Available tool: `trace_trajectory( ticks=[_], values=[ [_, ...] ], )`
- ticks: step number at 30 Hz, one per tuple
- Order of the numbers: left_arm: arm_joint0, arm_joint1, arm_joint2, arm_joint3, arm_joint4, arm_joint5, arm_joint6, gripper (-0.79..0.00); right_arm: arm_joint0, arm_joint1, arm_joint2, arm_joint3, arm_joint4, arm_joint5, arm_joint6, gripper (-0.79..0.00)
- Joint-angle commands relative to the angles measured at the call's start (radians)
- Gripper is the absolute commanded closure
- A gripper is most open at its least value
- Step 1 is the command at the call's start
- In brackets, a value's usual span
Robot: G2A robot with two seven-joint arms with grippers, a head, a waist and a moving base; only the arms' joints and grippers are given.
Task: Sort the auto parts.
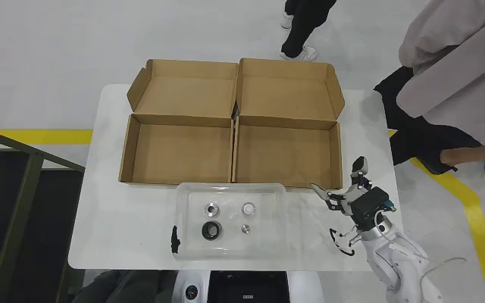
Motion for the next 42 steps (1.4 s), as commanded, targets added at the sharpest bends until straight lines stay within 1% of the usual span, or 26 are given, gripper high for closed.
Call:
trace_trajectory(
  ticks=[1, 27, 30, 38, 42],
  values=[
    [0.0, 0.0, 0.0, 0.0, 0.0, 0.0, 0.0, -0.784, 0.0, 0.0, 0.0, 0.0, 0.0, 0.0, 0.0, -0.785],
    [0.0, 0.0, 0.0, 0.0, 0.0, 0.0, 0.0, -0.785, 0.001, 0.0, -0.004, 0.001, 0.01, -0.005, 0.0, -0.785],
    [0.0, 0.0, 0.0, 0.0, 0.0, 0.0, 0.0, -0.785, 0.052, 0.001, -0.028, 0.02, 0.08, -0.09, 0.038, -0.785],
    [0.0, 0.0, 0.0, 0.0, 0.0, 0.0, 0.0, -0.785, 0.181, 0.011, -0.08, 0.05, 0.138, -0.266, 0.171, -0.785],
    [0.0, 0.0, 0.0, 0.0, 0.0, 0.0, 0.0, -0.785, 0.234, 0.017, -0.107, 0.054, 0.136, -0.346, 0.25, -0.785]
  ],
)
